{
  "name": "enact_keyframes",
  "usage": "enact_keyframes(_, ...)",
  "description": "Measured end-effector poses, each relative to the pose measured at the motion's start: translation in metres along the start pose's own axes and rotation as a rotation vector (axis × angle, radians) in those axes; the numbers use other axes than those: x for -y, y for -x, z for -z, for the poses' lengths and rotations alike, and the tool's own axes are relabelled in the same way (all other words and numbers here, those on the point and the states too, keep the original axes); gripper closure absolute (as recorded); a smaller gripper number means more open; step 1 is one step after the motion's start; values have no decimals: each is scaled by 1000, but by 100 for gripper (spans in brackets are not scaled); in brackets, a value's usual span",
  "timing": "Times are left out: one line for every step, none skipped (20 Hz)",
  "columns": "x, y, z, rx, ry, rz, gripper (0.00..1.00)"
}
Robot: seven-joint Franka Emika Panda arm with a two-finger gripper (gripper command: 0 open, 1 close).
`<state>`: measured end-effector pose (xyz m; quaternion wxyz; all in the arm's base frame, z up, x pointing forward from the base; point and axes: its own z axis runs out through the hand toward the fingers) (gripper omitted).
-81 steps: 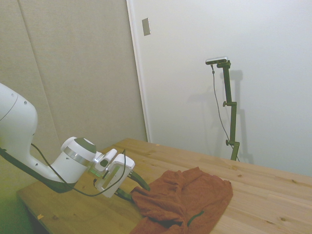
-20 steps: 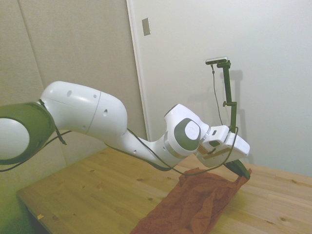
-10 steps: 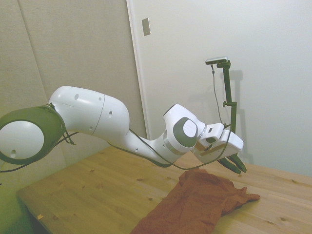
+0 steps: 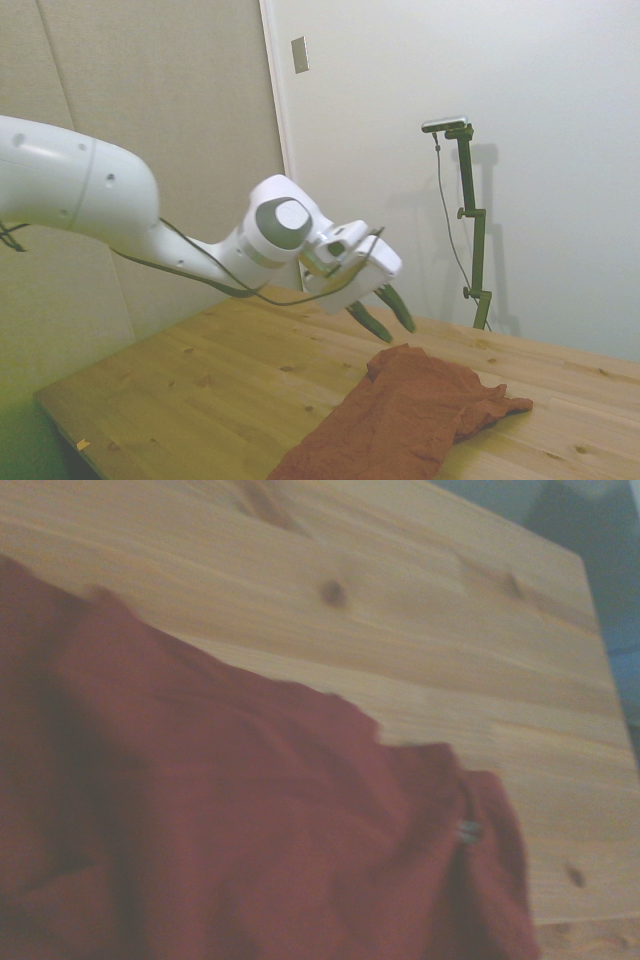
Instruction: Fold the shorts
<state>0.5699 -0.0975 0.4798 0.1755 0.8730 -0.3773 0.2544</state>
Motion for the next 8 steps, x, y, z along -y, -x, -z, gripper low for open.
enact_keyframes(5,22,13,35,-36,-12,0)
enact_keyframes(10,47,22,80,-63,-21,0)
enact_keyframes(14,74,29,129,-80,-32,0)
enact_keyframes(19,105,36,185,-86,-46,0)
enact_keyframes(23,138,45,253,-86,-62,0)
enact_keyframes(25,170,58,324,-81,-78,0)
enact_keyframes(24,191,73,384,-78,-95,0)
enact_keyframes(21,204,87,439,-82,-117,0)
